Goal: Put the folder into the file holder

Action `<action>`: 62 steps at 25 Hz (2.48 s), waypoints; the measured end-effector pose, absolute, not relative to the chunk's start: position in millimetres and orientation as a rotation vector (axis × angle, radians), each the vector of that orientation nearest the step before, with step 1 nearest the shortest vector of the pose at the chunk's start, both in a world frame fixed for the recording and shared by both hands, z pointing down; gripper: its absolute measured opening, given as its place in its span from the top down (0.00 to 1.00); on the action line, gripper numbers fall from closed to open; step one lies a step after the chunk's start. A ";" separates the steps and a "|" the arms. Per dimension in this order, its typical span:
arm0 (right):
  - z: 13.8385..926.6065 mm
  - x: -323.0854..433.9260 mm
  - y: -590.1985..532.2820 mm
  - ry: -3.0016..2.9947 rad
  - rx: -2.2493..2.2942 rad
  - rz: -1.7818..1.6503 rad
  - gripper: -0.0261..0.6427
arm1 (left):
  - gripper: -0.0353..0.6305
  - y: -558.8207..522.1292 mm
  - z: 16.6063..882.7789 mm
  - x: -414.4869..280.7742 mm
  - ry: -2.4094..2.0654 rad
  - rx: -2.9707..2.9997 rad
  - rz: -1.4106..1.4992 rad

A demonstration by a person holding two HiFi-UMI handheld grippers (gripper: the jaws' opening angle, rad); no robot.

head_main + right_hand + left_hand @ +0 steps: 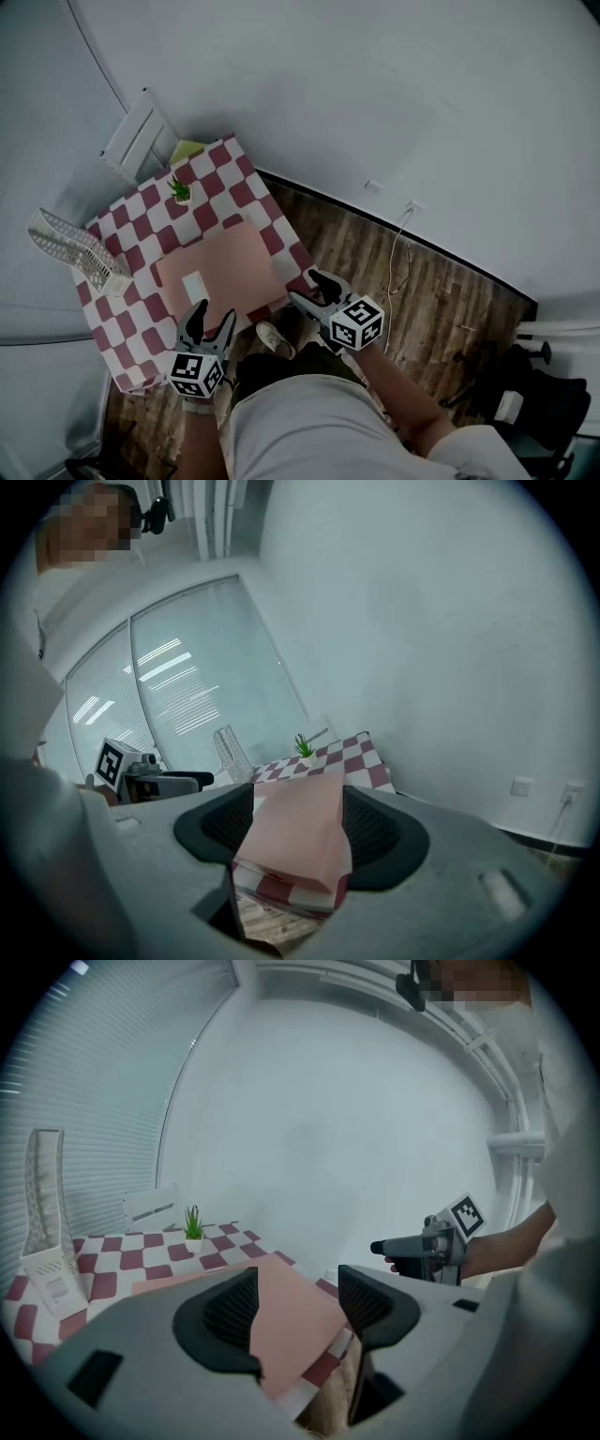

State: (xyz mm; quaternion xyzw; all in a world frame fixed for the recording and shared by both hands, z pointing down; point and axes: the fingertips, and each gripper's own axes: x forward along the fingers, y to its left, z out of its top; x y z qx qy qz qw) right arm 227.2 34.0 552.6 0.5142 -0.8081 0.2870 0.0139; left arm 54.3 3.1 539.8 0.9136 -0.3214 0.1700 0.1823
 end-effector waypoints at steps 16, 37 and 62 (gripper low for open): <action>625.5 205.1 -55.3 -2.416 1.177 1.143 0.53 | 0.57 -34.0 599.3 -45.1 -1.312 2.191 0.556; 679.9 189.8 -63.8 -2.344 0.802 1.288 0.52 | 0.56 -16.9 681.0 -85.9 -1.445 1.791 0.507; 690.1 320.7 -100.3 -2.350 0.943 1.379 0.48 | 0.59 -38.7 682.1 41.3 -1.434 1.793 0.463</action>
